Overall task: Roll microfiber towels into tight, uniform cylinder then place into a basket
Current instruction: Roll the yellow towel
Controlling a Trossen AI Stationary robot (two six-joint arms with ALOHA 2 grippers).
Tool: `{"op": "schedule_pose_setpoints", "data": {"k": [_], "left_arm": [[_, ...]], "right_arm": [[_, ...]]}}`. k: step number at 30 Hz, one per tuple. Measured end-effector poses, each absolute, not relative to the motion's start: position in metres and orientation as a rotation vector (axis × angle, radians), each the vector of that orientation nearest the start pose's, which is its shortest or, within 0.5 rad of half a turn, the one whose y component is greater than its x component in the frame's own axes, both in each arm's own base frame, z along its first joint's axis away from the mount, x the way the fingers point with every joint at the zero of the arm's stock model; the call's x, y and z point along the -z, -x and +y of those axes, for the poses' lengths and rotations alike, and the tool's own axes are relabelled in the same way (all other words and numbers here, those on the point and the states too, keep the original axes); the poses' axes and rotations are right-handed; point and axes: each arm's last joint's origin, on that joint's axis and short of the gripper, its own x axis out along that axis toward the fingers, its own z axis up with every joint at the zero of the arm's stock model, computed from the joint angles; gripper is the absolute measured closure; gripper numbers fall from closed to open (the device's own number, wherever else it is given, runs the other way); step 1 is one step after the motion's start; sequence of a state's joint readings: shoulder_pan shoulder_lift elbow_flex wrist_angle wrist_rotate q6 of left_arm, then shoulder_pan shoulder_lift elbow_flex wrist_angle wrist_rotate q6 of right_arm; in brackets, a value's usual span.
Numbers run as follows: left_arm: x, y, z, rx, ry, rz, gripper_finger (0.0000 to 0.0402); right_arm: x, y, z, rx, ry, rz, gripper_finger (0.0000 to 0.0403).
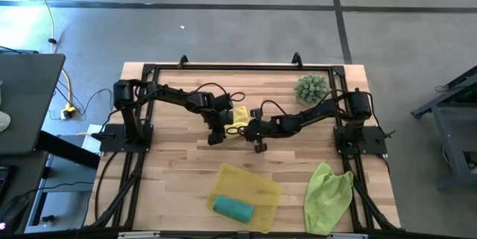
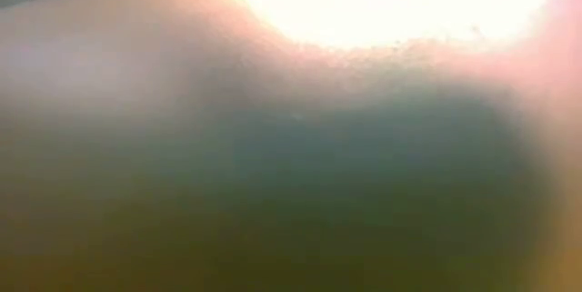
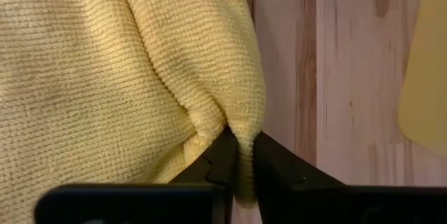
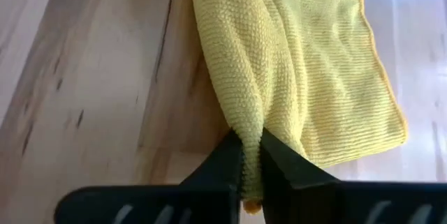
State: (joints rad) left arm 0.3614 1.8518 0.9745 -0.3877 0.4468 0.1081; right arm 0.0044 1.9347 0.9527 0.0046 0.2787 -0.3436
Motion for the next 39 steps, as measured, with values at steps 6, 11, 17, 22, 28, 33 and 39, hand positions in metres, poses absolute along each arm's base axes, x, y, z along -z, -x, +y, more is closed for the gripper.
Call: {"op": "schedule_pose_setpoints", "data": {"k": [6, 11, 17, 22, 28, 33, 39], "left_arm": [[-0.124, -0.304, 0.101, 0.162, 0.408, 1.150, 0.0319], [-0.151, -0.295, 0.097, 0.153, 0.311, 1.139, 0.0290], [-0.179, -0.291, 0.081, 0.011, 0.168, 1.126, 0.0283], [-0.185, -0.301, 0.049, 0.020, -0.038, 1.101, 0.0282], [-0.178, -0.323, 0.019, -0.075, -0.285, 1.008, 0.0282], [-0.166, -0.329, 0.017, -0.181, -0.365, 1.028, 0.0282], [-0.152, -0.328, 0.029, -0.137, -0.263, 1.093, 0.0282]], "right_arm": [[-0.100, -0.352, -0.018, 0.028, 0.230, 1.000, 0.0398], [-0.101, -0.351, -0.041, -0.034, -0.043, 0.973, 0.0400], [-0.101, -0.346, -0.067, -0.142, -0.483, 0.935, 0.0401], [-0.102, -0.341, -0.079, -0.161, -0.769, 0.950, 0.0402], [-0.103, -0.338, -0.085, -0.169, -0.908, 0.969, 0.0402], [-0.103, -0.338, -0.085, -0.165, -0.914, 0.971, 0.0402], [-0.103, -0.338, -0.085, -0.166, -0.896, 0.968, 0.0400]]}}
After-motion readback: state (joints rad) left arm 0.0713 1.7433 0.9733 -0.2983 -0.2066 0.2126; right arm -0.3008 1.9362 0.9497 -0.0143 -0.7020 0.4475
